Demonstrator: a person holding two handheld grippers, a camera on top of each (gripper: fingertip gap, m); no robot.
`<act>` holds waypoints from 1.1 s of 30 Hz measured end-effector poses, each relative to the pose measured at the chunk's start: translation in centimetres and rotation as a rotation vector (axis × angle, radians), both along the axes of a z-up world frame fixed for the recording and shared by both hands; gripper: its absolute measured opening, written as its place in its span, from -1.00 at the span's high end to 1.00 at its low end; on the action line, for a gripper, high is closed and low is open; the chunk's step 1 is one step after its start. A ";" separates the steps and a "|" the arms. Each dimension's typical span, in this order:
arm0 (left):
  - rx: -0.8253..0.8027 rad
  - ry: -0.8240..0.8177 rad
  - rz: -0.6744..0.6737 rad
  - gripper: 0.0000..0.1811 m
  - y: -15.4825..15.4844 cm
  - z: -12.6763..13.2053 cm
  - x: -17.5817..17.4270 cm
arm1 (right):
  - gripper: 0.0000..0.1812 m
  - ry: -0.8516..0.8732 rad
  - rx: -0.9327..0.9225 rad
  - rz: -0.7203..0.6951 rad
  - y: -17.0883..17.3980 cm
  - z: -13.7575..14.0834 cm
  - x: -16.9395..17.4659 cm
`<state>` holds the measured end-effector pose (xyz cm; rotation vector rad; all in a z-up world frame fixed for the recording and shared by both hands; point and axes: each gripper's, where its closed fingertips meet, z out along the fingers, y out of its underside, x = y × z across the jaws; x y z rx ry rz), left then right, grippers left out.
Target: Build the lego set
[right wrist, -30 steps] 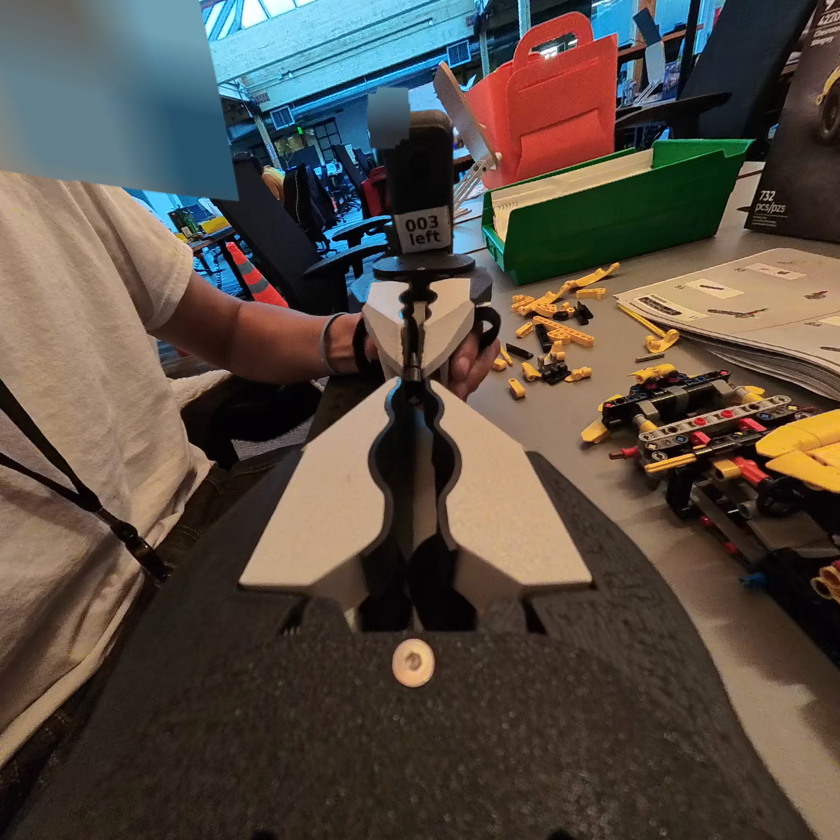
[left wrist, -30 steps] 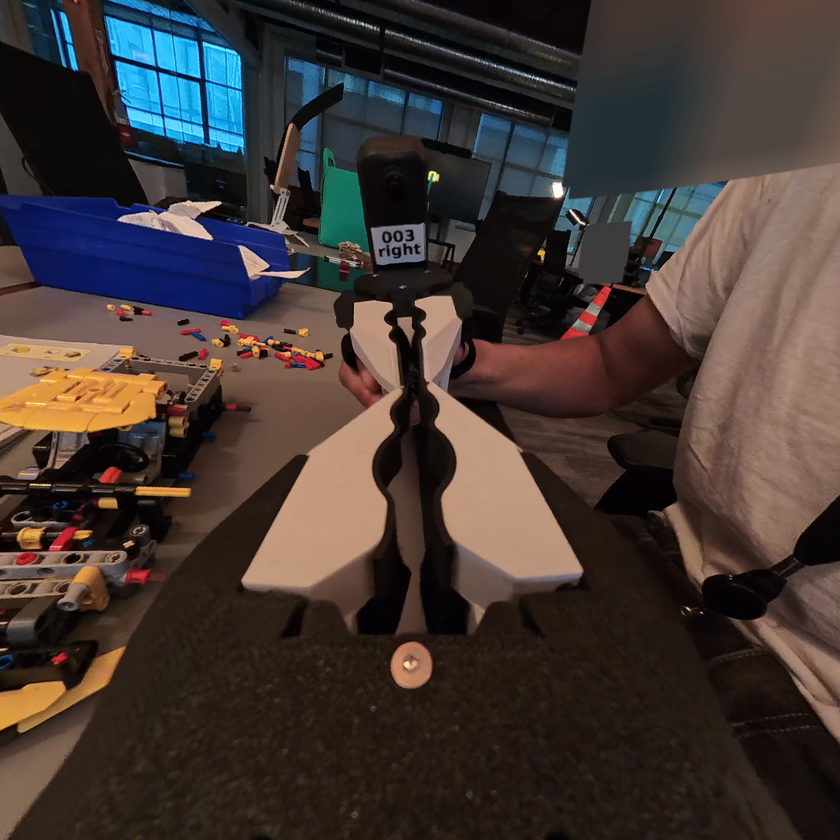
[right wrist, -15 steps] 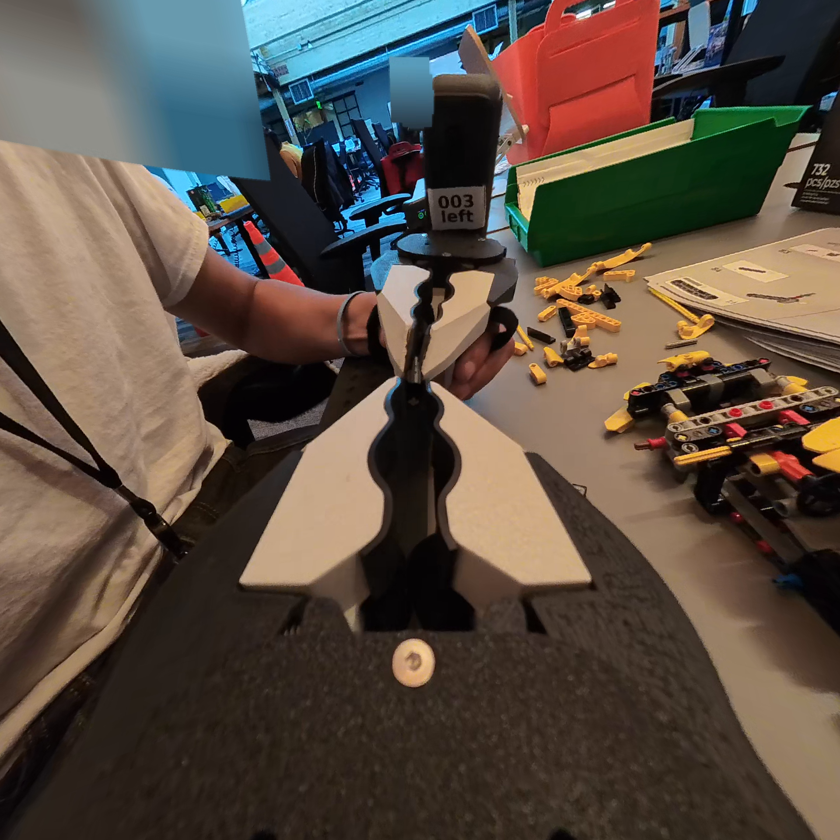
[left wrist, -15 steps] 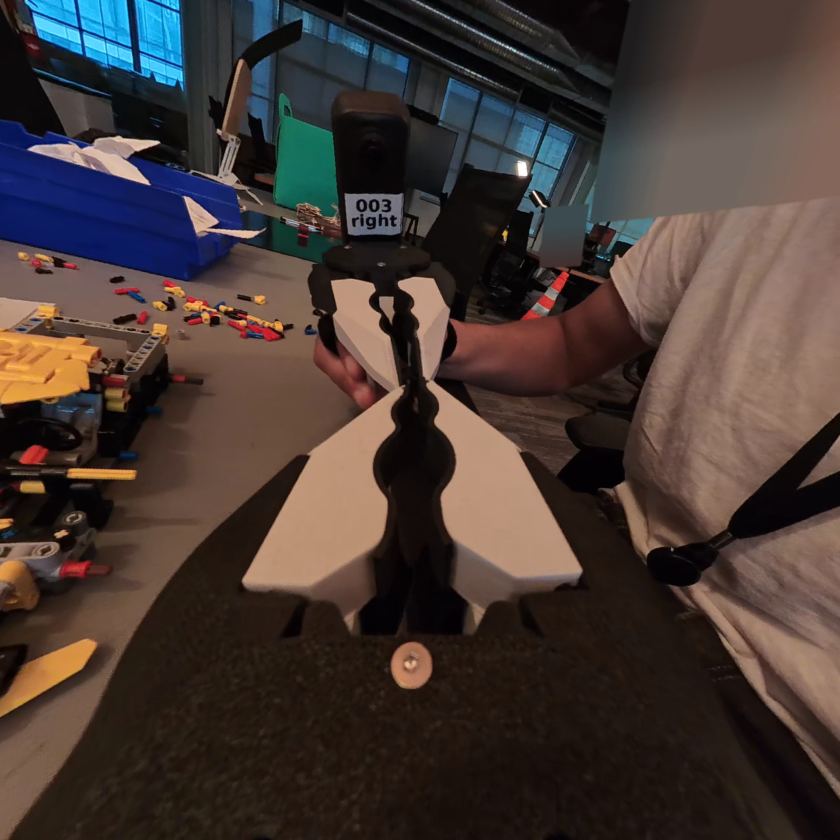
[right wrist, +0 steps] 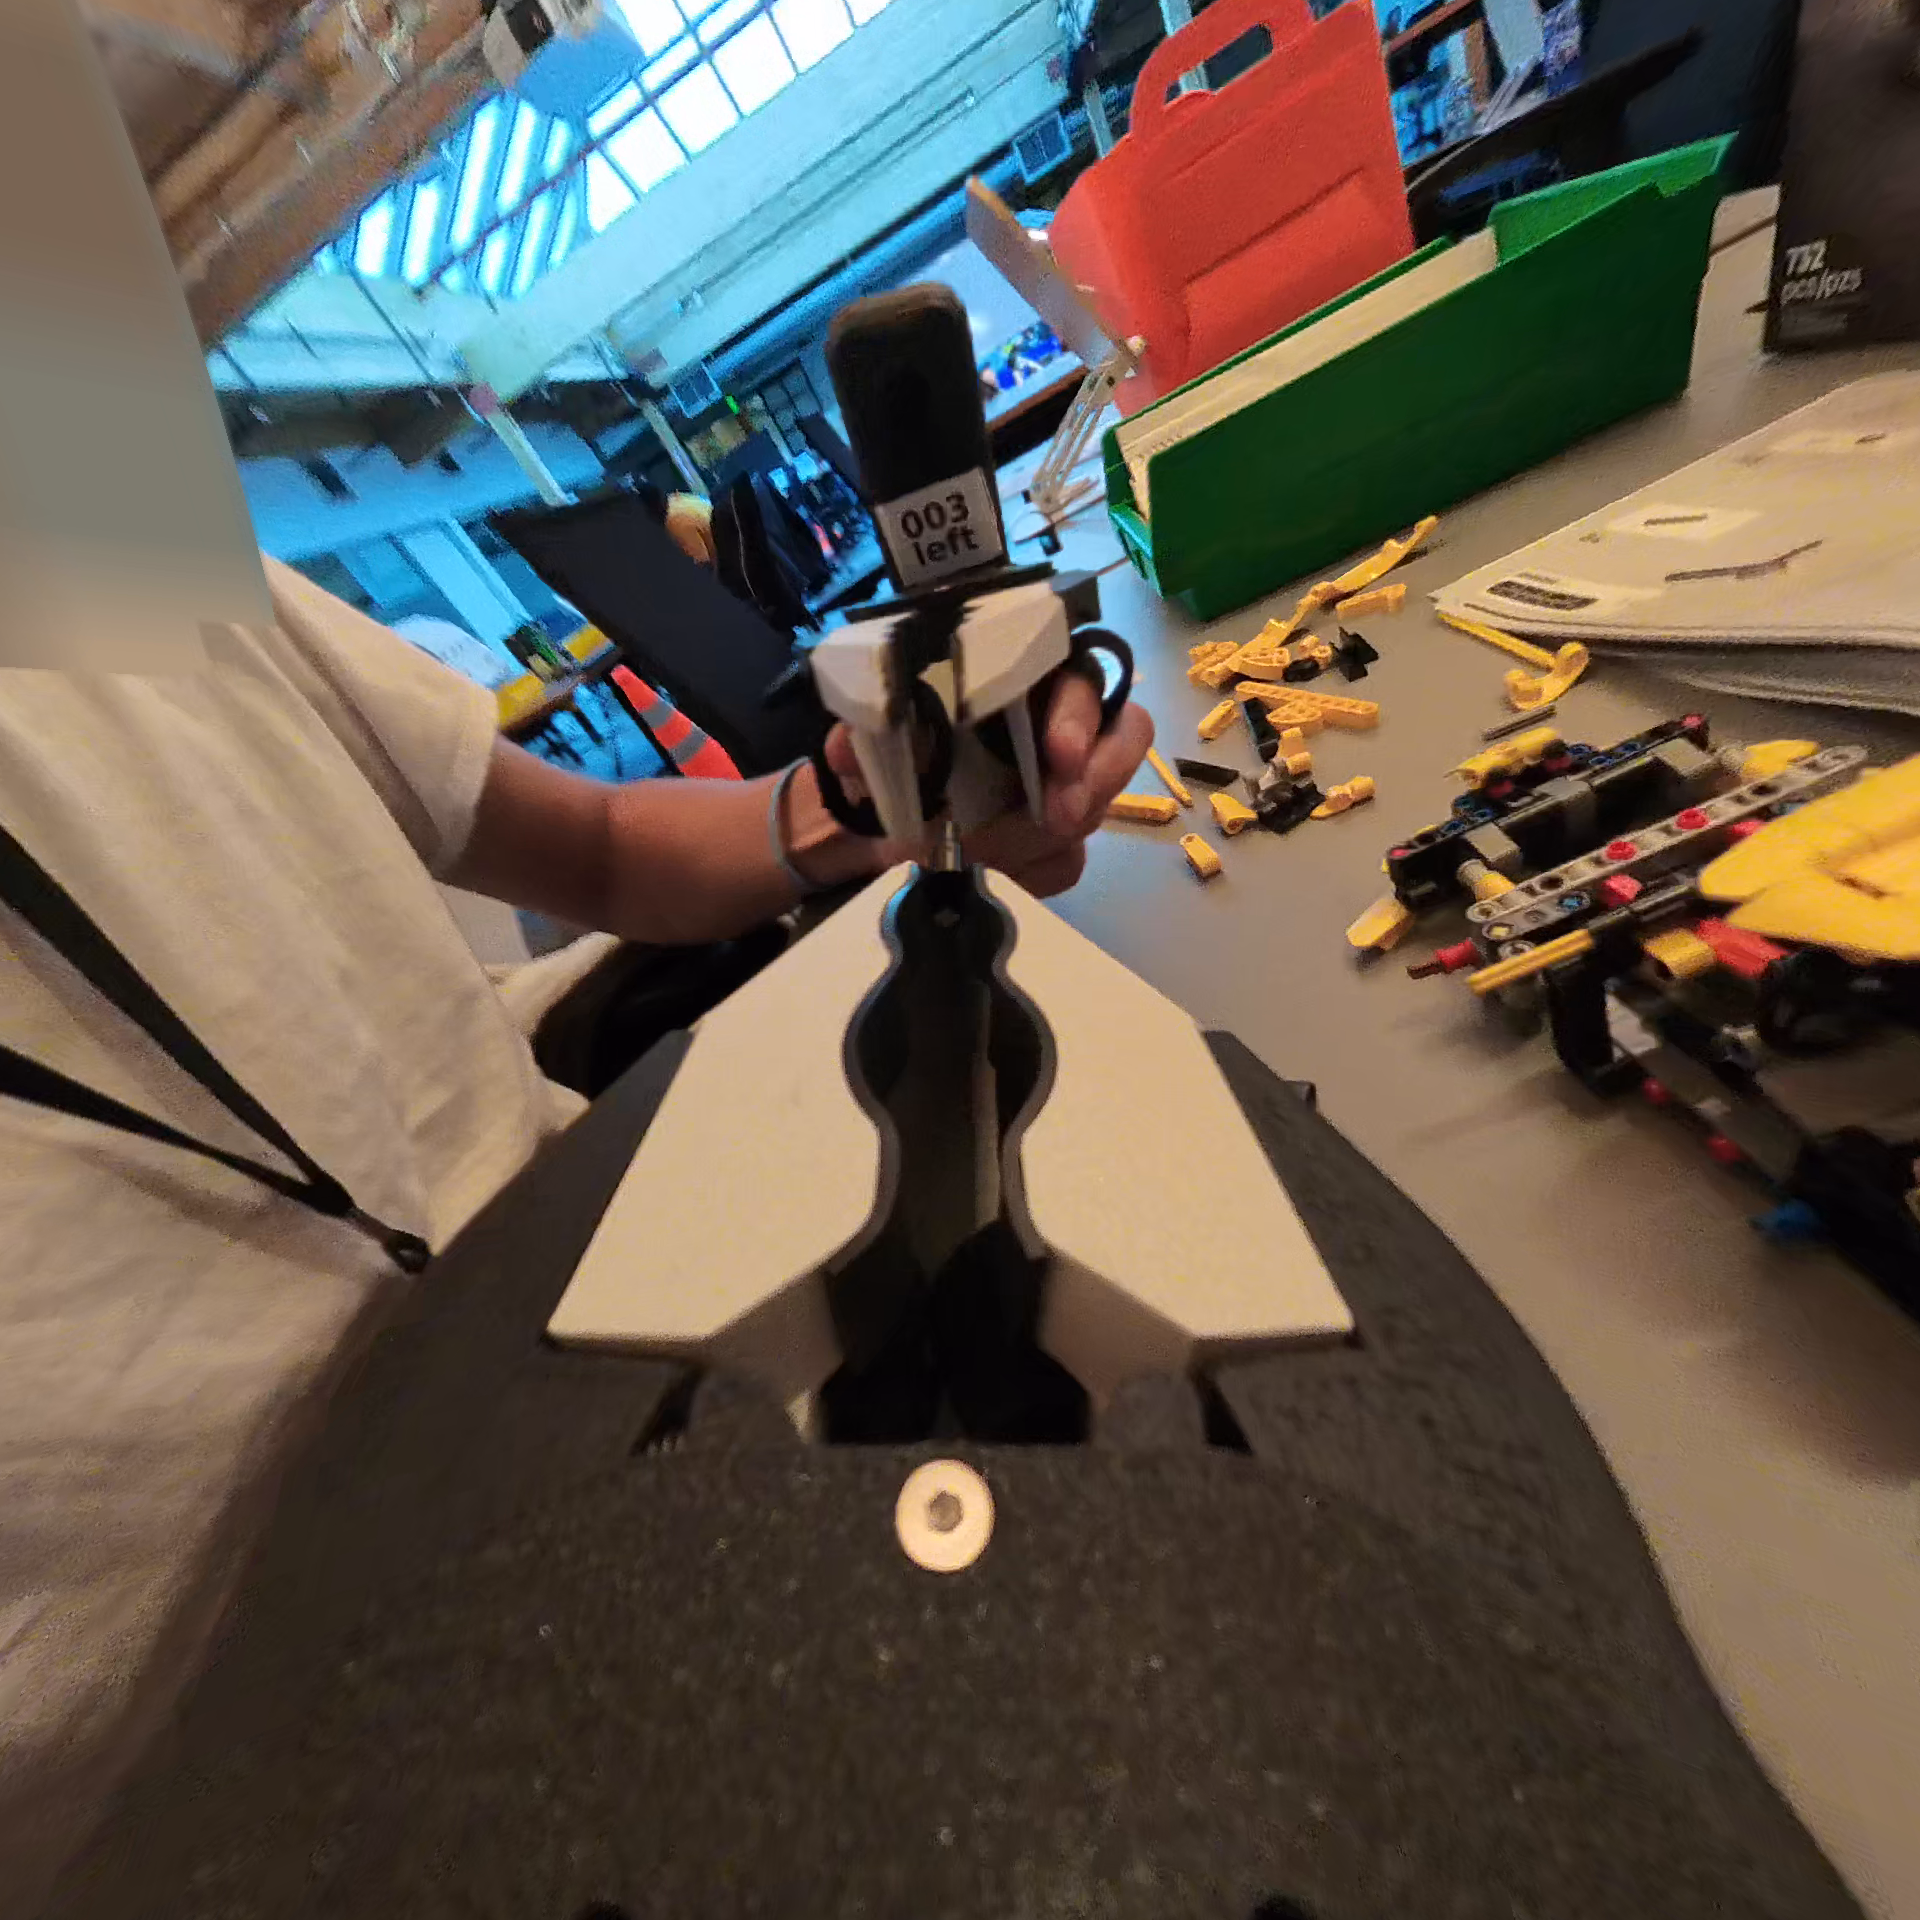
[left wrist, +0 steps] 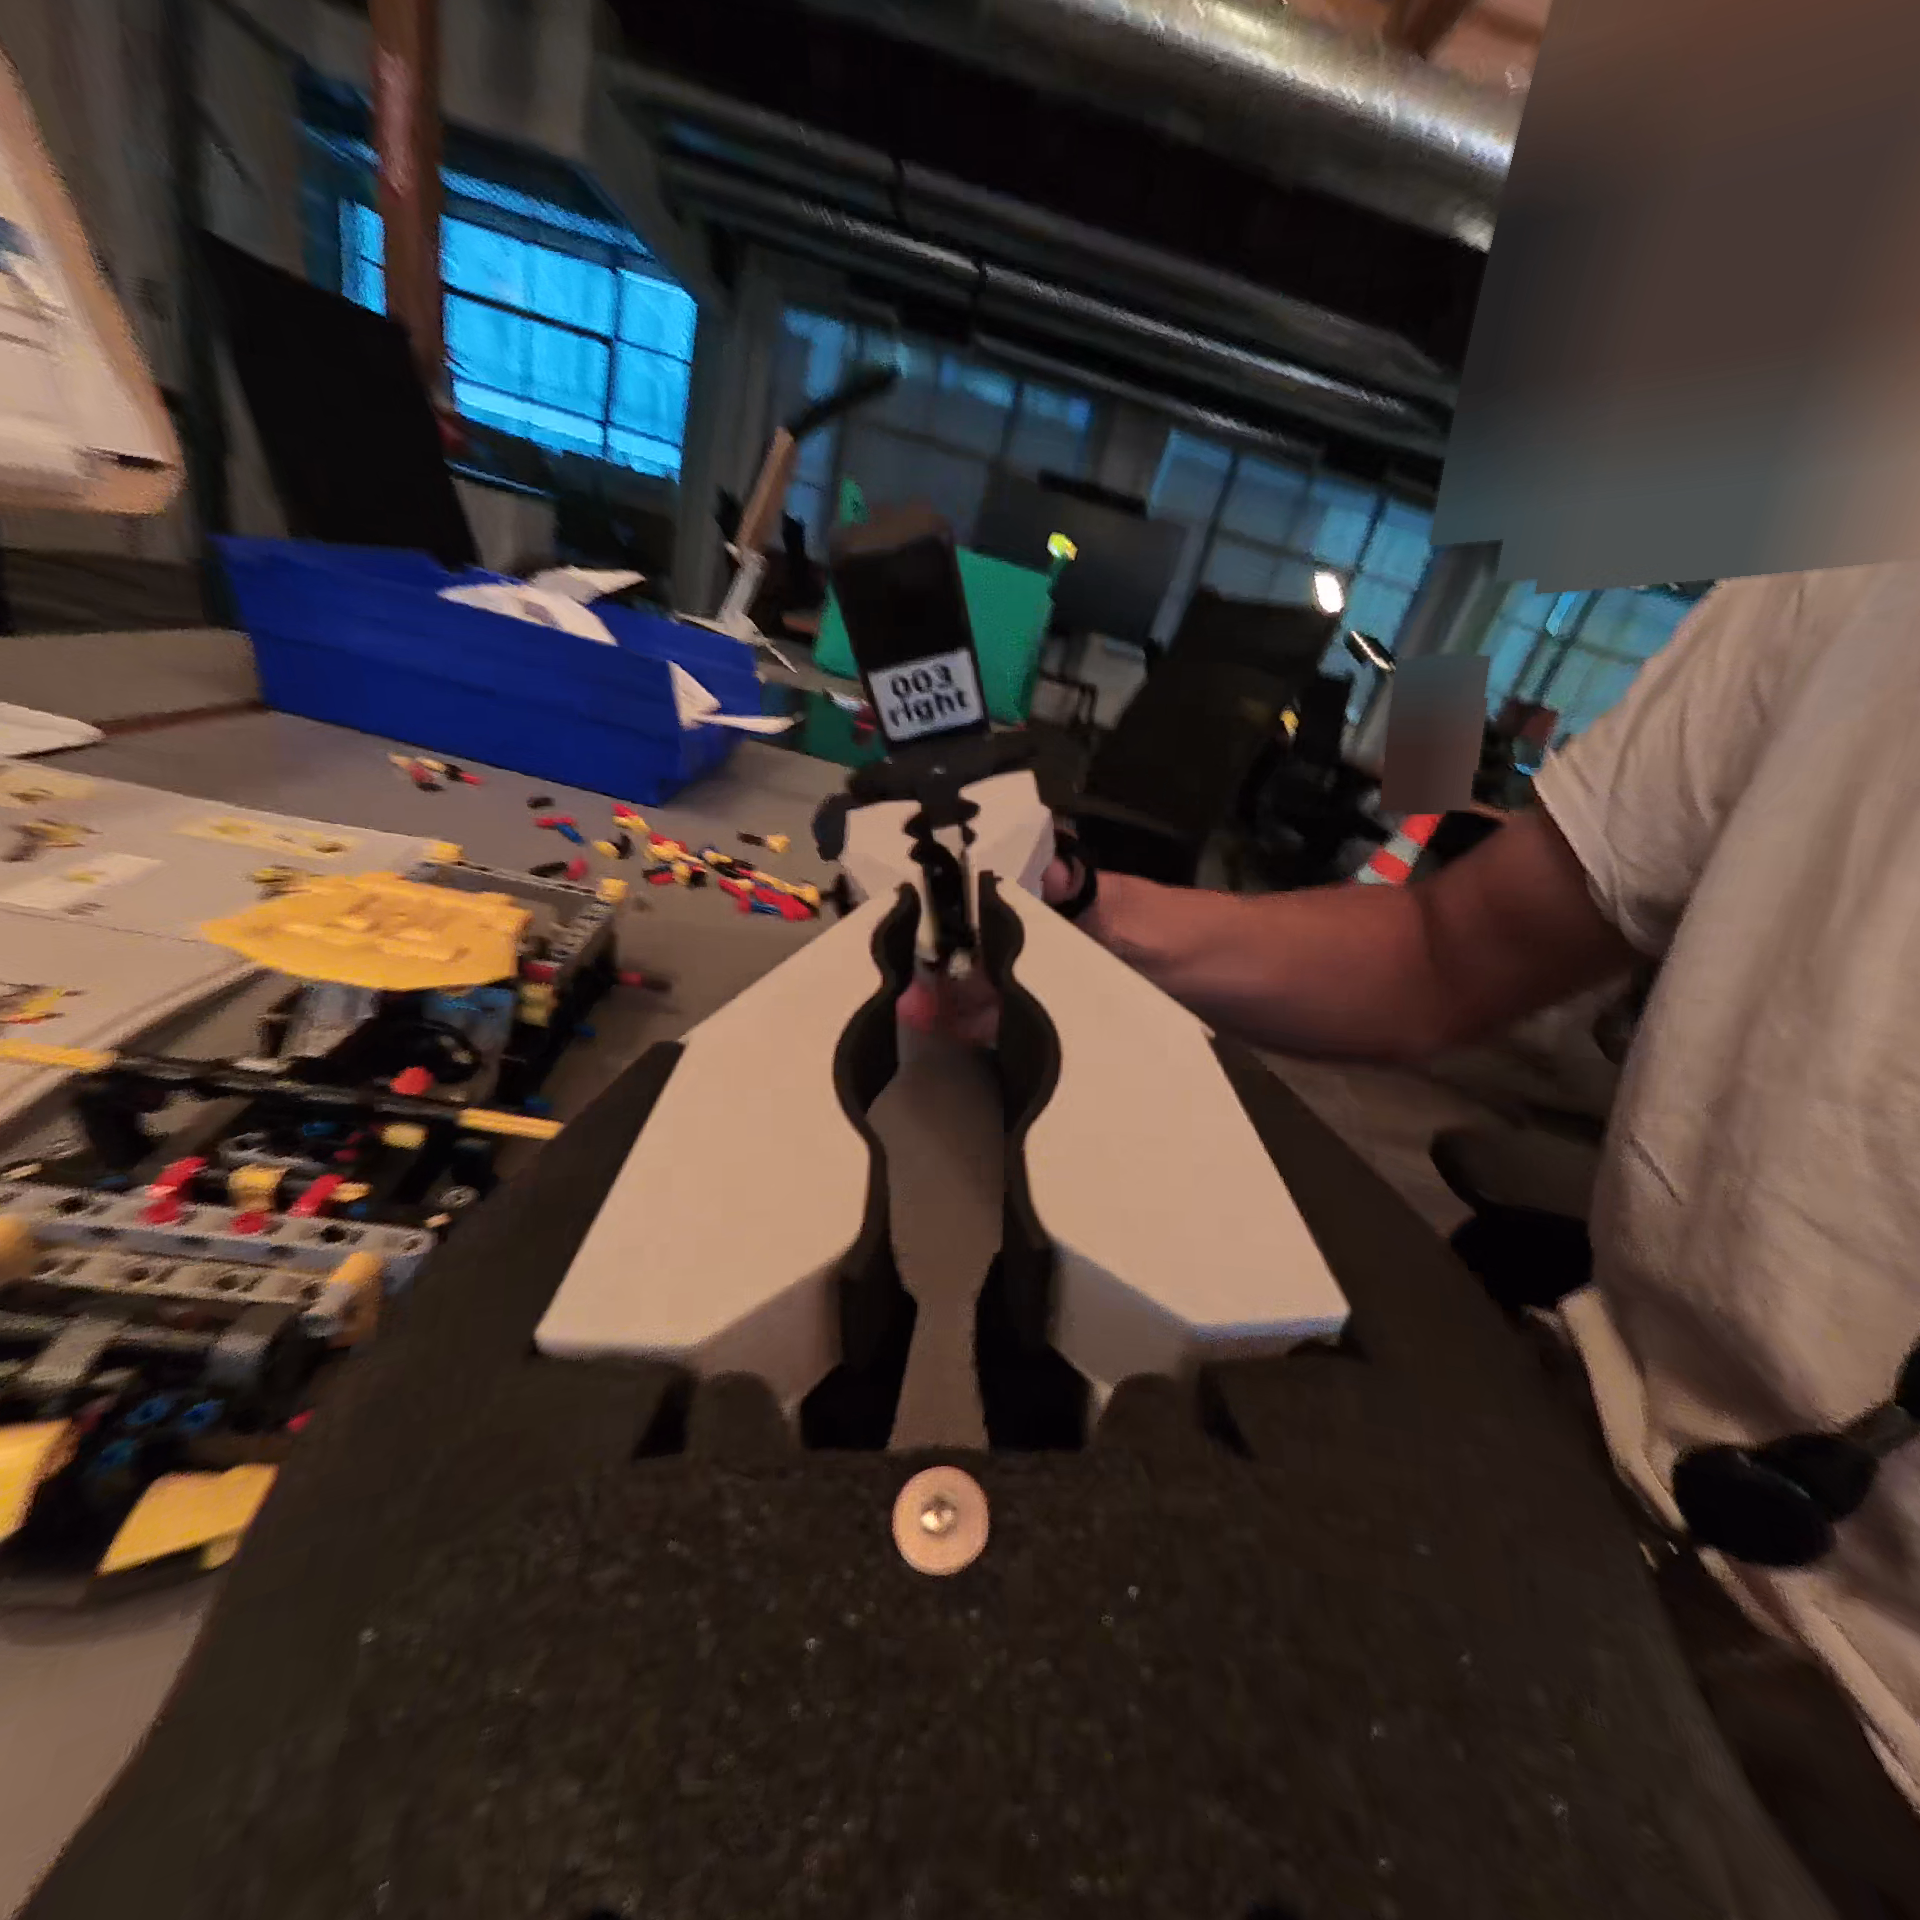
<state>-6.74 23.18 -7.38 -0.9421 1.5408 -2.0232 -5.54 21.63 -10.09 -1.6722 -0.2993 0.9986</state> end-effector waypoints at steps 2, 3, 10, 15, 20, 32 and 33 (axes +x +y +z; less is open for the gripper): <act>-0.025 0.002 0.063 0.88 1.4 0.1 0.1 | 0.93 0.015 -0.002 -0.003 0.0 0.1 0.4; -0.036 -0.007 0.080 0.88 1.8 0.2 0.0 | 0.93 0.012 -0.006 -0.001 0.1 0.0 0.3; -0.126 -0.065 0.410 0.88 8.1 1.2 0.8 | 0.93 -0.070 -0.059 -0.128 5.6 3.7 5.2; -0.274 -0.038 0.582 1.00 13.5 1.4 0.1 | 0.93 -0.212 -0.184 -0.189 11.0 3.4 12.9; -0.279 0.028 0.637 1.00 15.9 0.8 -0.5 | 0.93 -0.273 -0.322 -0.219 13.5 0.4 18.6; -0.221 0.224 0.562 1.00 17.2 -1.6 1.6 | 0.93 -0.226 -0.290 -0.386 13.4 -1.4 22.6; -0.195 0.220 0.574 1.00 17.3 -1.6 1.6 | 0.93 -0.229 -0.295 -0.378 13.3 -1.7 22.6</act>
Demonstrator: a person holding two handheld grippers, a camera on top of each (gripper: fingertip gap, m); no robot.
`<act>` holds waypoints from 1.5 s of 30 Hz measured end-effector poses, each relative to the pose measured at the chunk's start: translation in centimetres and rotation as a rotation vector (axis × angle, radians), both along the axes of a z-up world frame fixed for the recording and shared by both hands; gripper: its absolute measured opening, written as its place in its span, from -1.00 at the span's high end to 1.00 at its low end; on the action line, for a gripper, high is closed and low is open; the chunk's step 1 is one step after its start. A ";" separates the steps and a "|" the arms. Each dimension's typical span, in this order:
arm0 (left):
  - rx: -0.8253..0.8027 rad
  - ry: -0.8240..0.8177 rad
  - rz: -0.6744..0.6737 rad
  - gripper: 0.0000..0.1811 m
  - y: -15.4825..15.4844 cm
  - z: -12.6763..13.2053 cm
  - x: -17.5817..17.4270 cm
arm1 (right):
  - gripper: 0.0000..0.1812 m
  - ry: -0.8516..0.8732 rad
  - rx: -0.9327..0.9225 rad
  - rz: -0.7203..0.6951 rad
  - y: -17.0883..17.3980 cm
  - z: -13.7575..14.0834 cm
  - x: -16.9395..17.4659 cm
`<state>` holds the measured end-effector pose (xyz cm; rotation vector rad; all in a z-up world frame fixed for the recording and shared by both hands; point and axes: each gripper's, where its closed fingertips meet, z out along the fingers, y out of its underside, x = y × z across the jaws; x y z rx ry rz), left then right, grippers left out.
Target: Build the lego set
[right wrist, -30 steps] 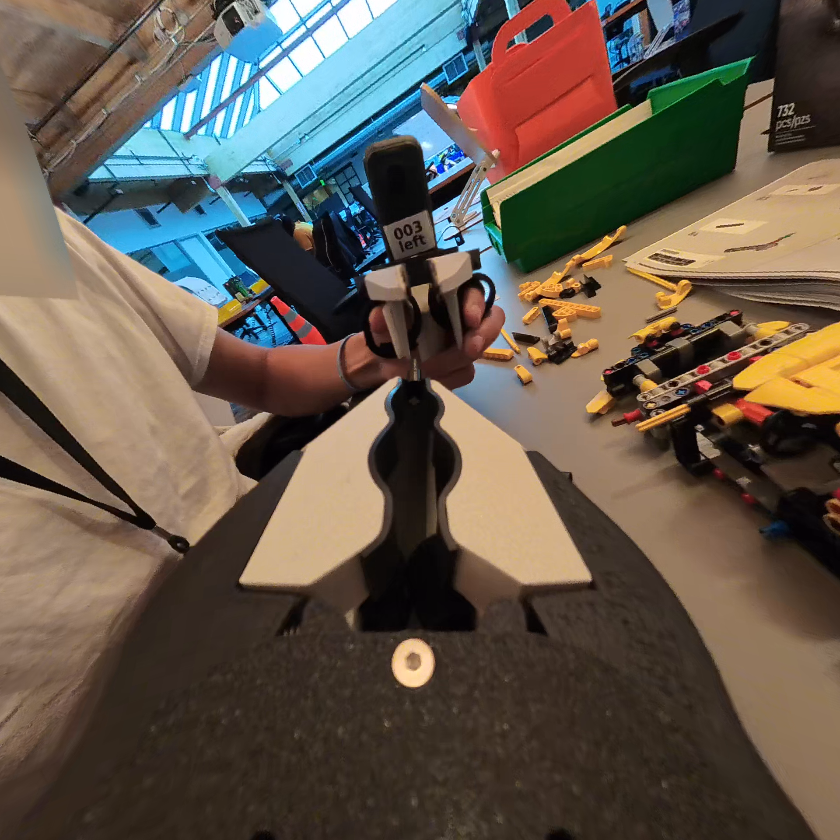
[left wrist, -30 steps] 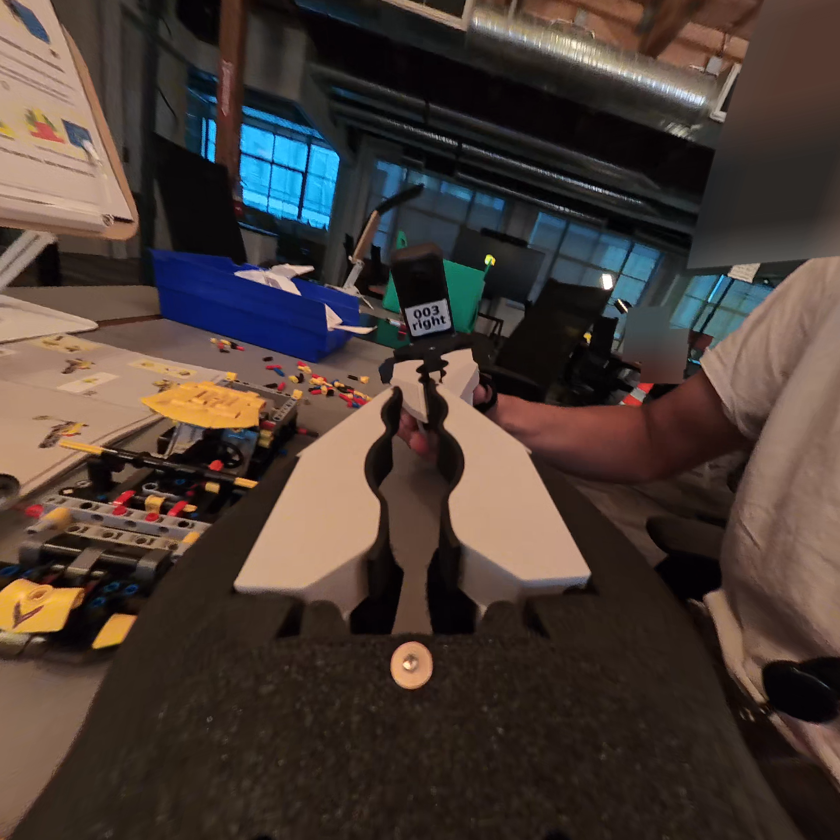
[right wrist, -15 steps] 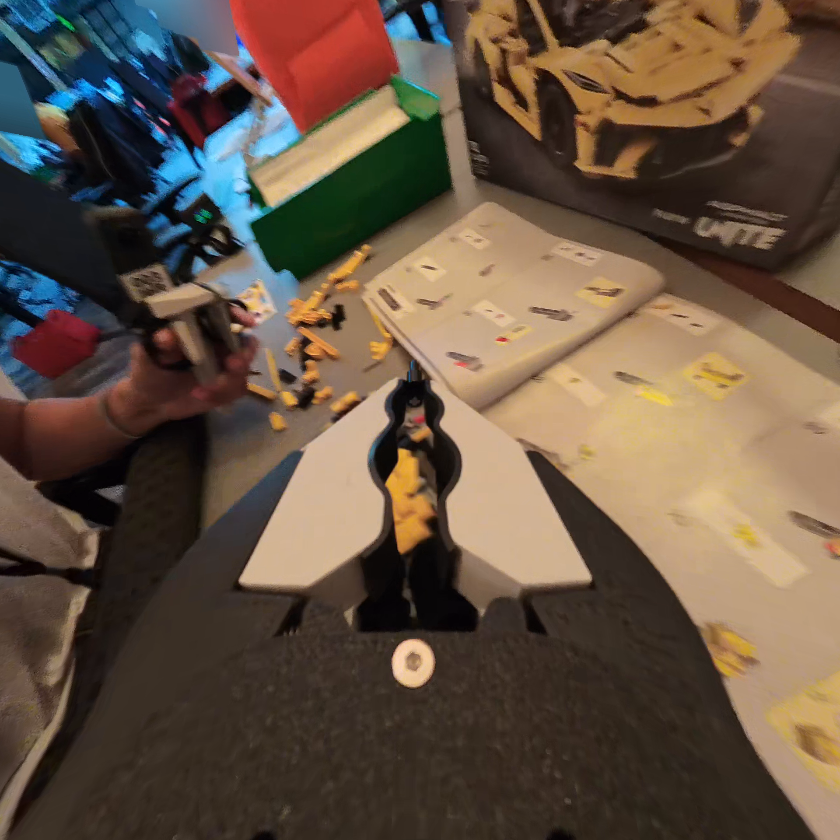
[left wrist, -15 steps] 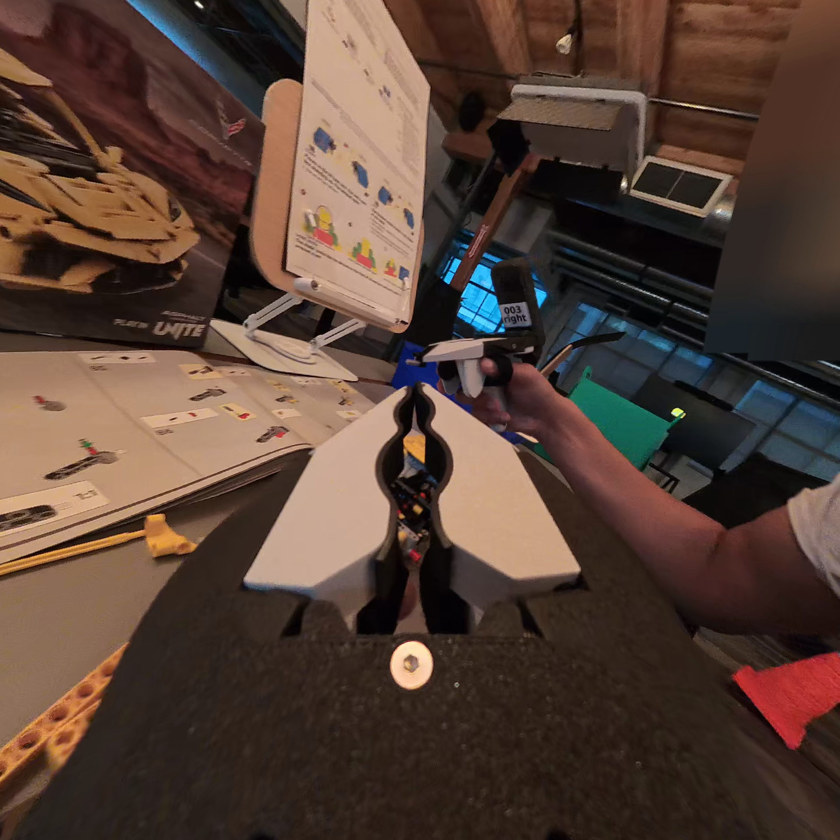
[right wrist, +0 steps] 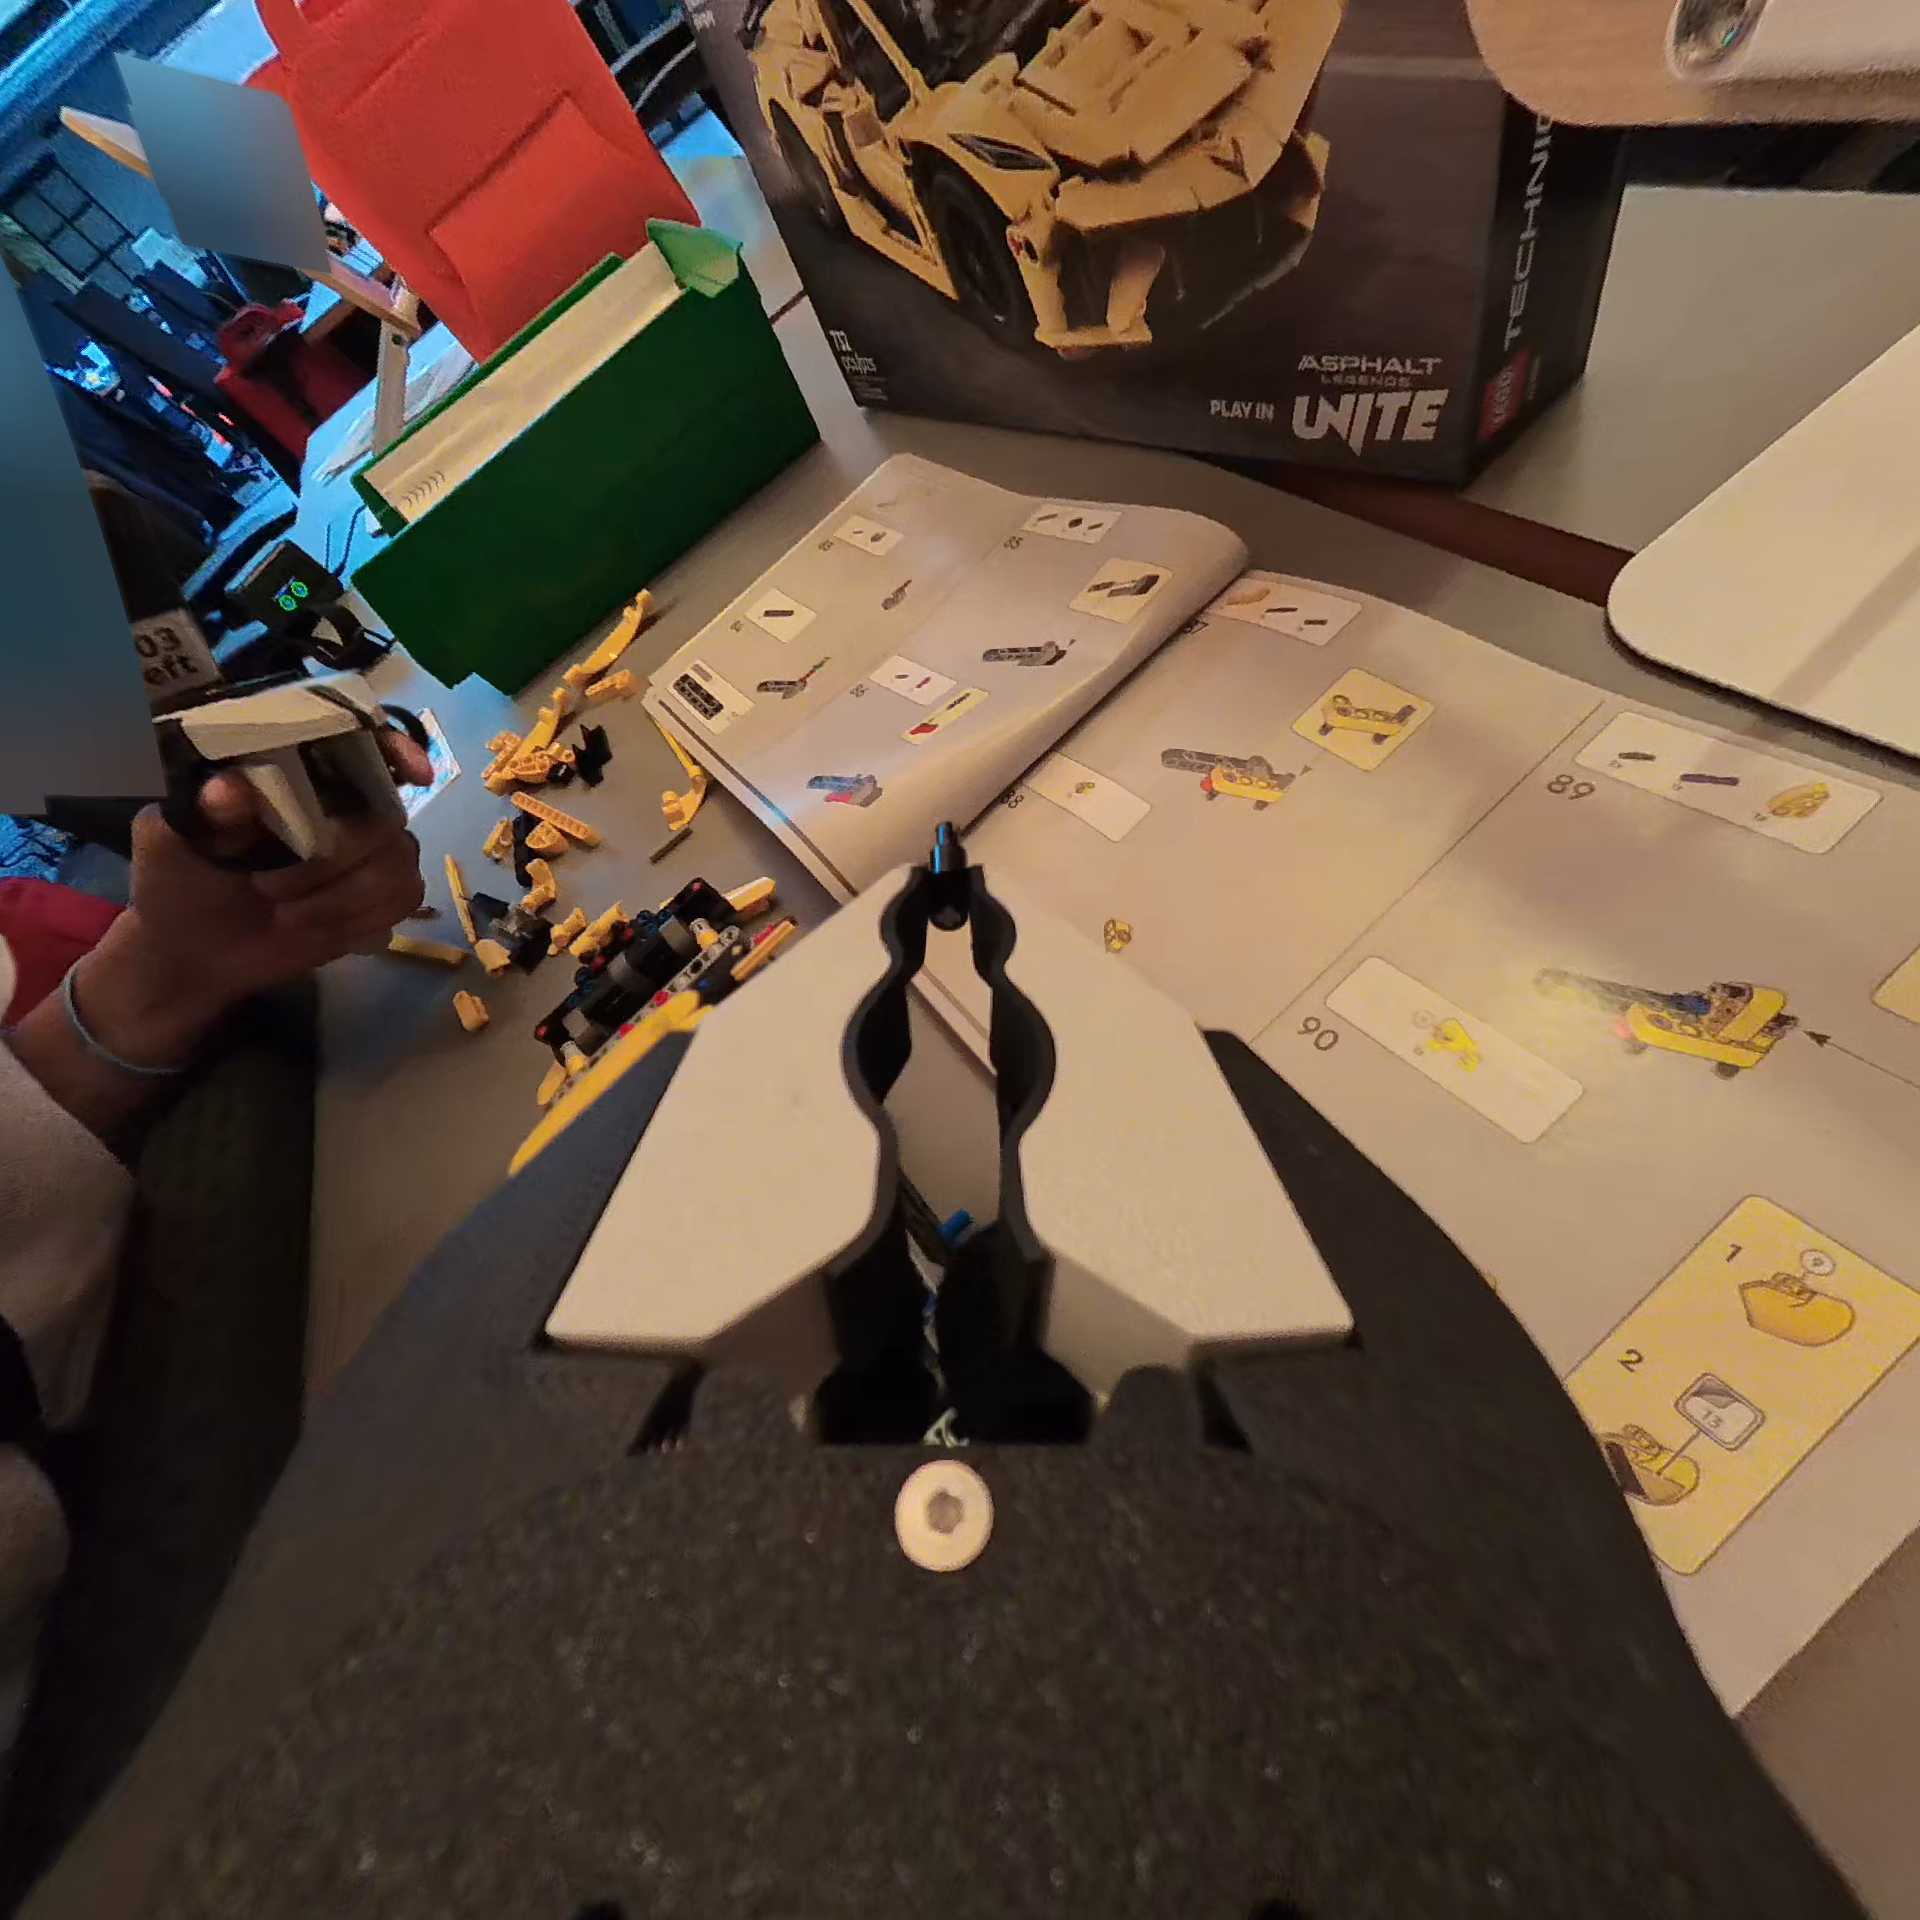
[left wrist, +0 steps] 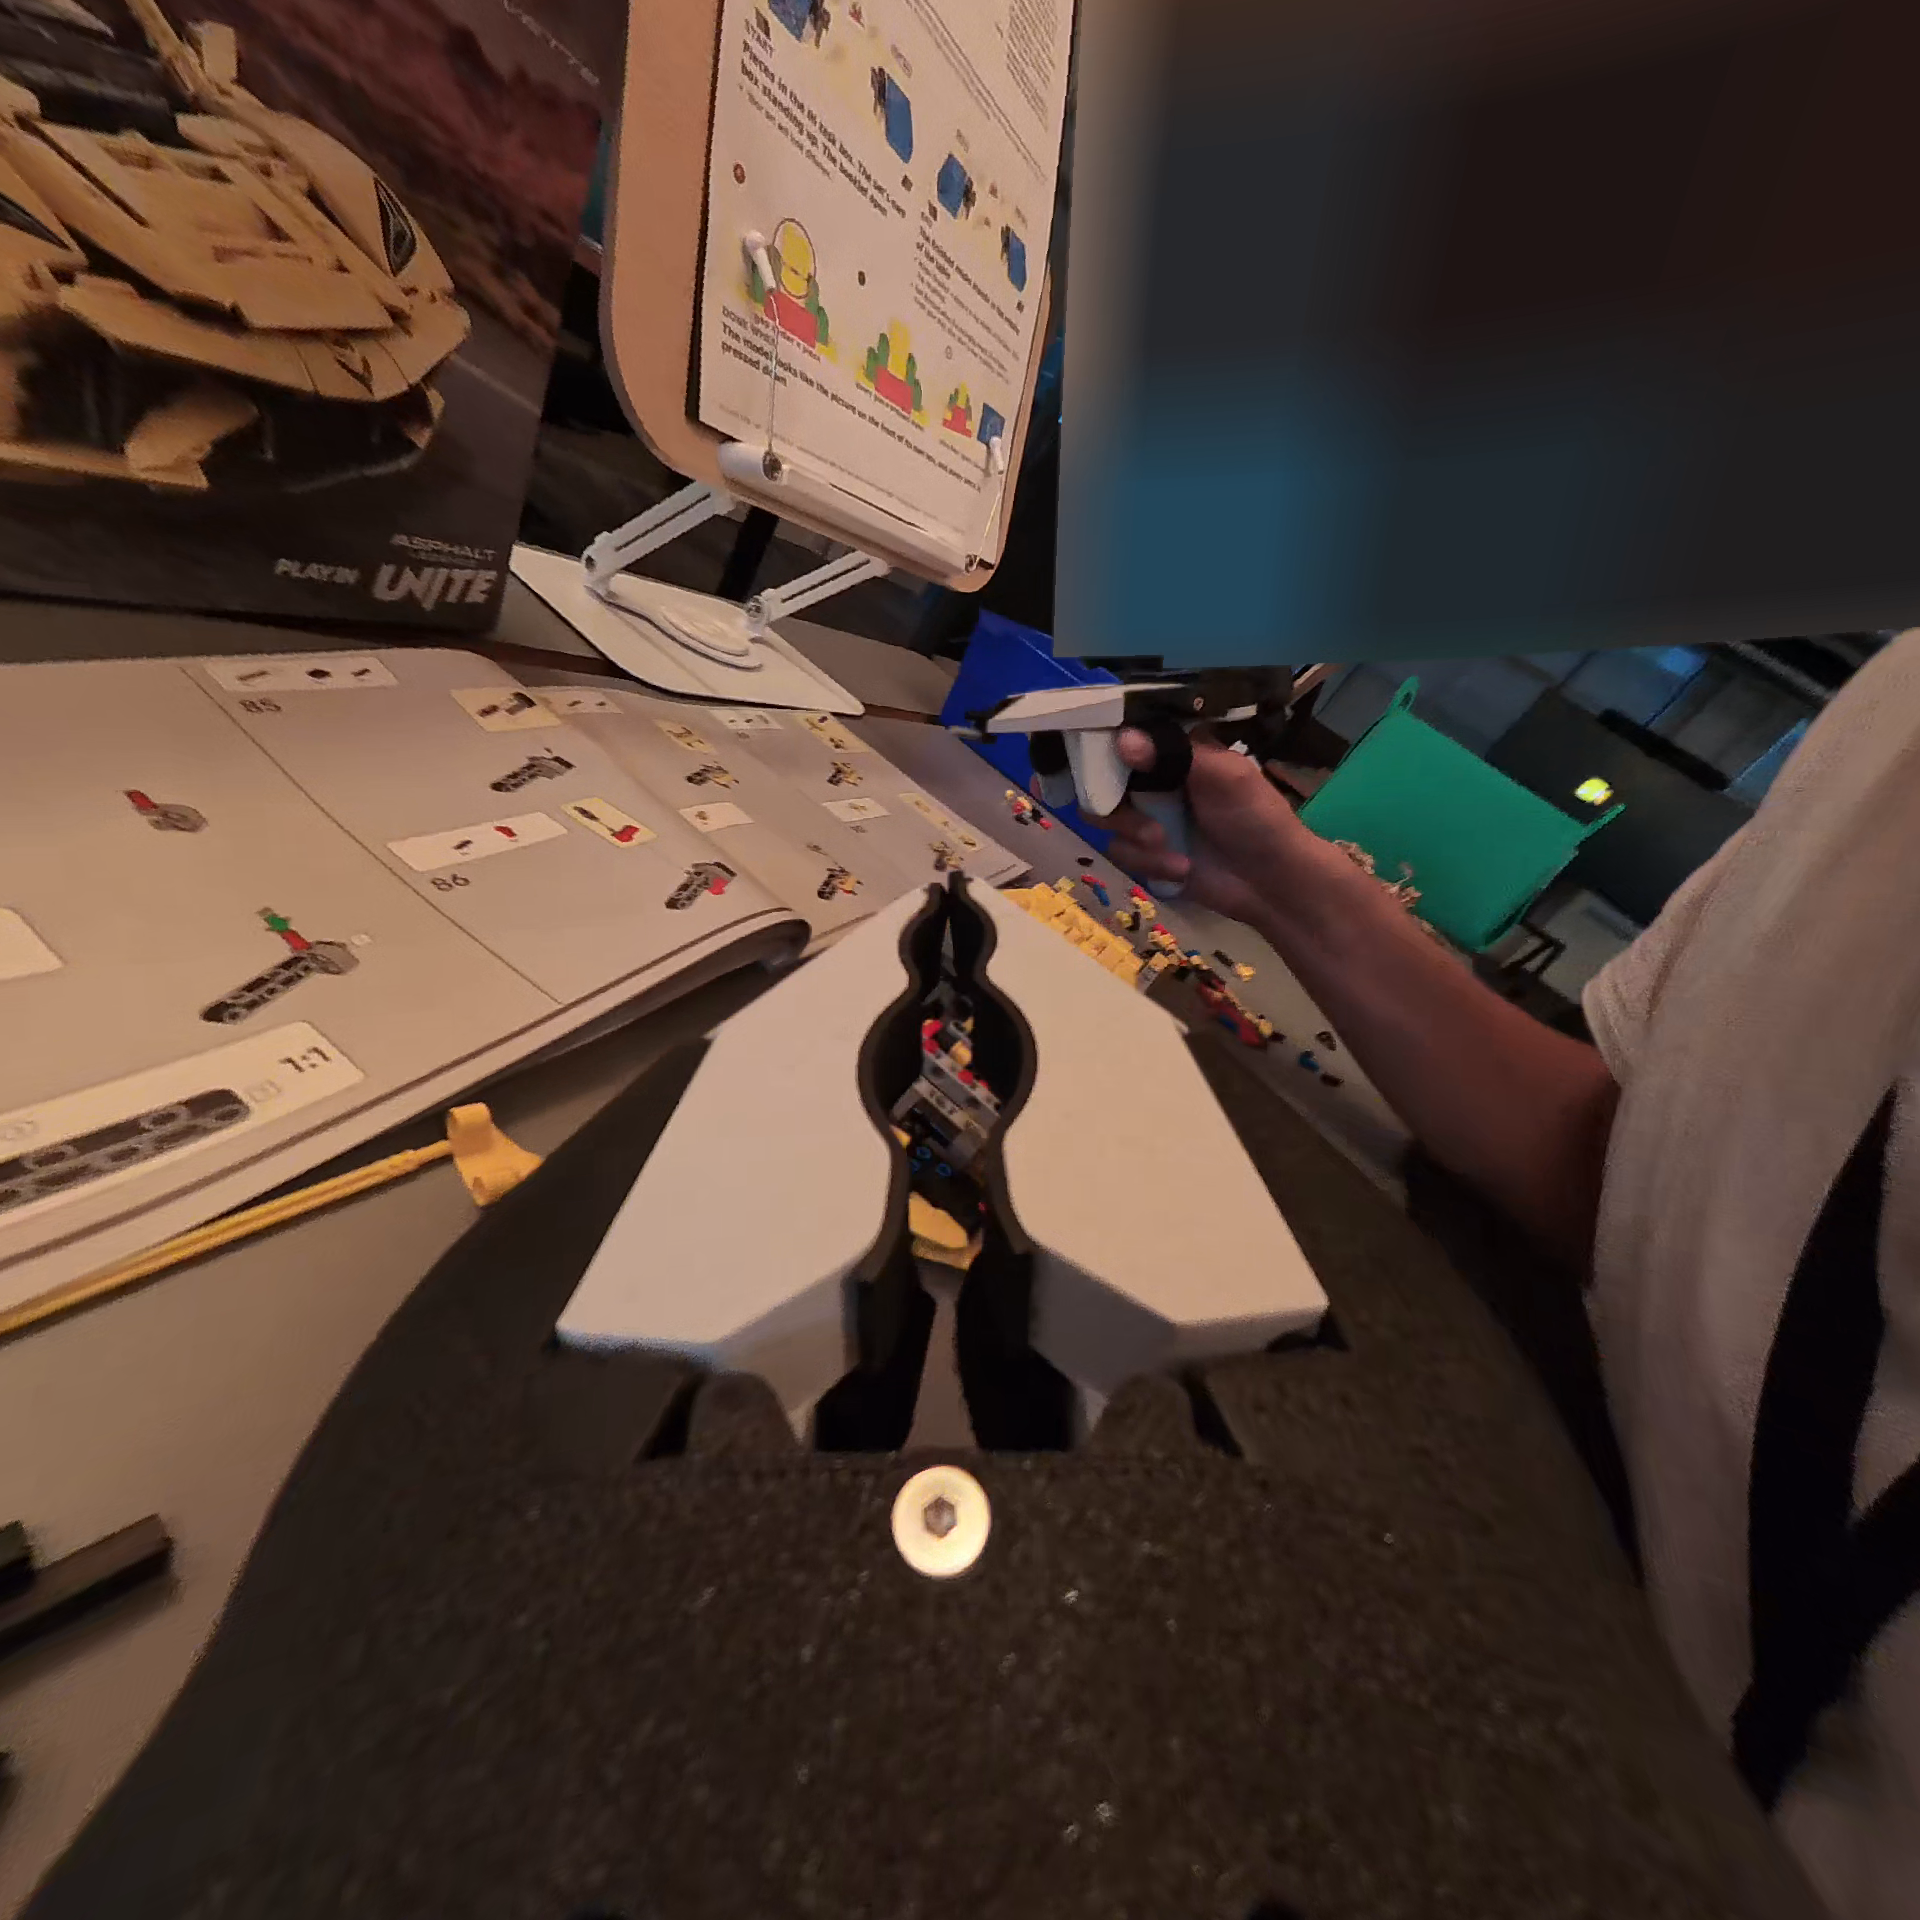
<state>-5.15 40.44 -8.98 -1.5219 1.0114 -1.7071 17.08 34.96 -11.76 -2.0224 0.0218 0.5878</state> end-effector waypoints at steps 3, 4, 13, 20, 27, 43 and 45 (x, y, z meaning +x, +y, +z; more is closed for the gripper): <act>0.056 0.006 0.026 1.00 0.1 -0.2 -0.1 | 0.93 0.014 0.014 -0.014 -0.3 -0.1 0.2; 0.058 0.008 0.028 1.00 0.2 -0.2 -0.1 | 0.93 0.021 0.014 -0.014 -0.4 -0.1 0.1; -0.063 -0.031 0.018 1.00 1.1 0.0 -0.5 | 0.93 -0.047 0.007 0.012 0.1 -0.9 -0.7; -0.045 -0.016 -0.009 0.99 0.4 -0.3 -0.2 | 0.93 -0.014 0.048 -0.006 -0.1 0.2 -0.3; 0.007 0.006 -0.006 0.99 -0.2 -0.9 0.1 | 0.93 -0.032 0.130 0.021 -0.5 2.8 -1.6; 0.450 -0.138 -0.315 0.71 -11.3 0.3 -0.4 | 0.93 -0.159 0.179 0.320 -5.5 5.3 -10.3; 0.433 -0.092 -0.490 0.71 -14.4 -0.4 -1.0 | 0.93 -0.162 0.162 0.380 -7.6 3.3 -12.6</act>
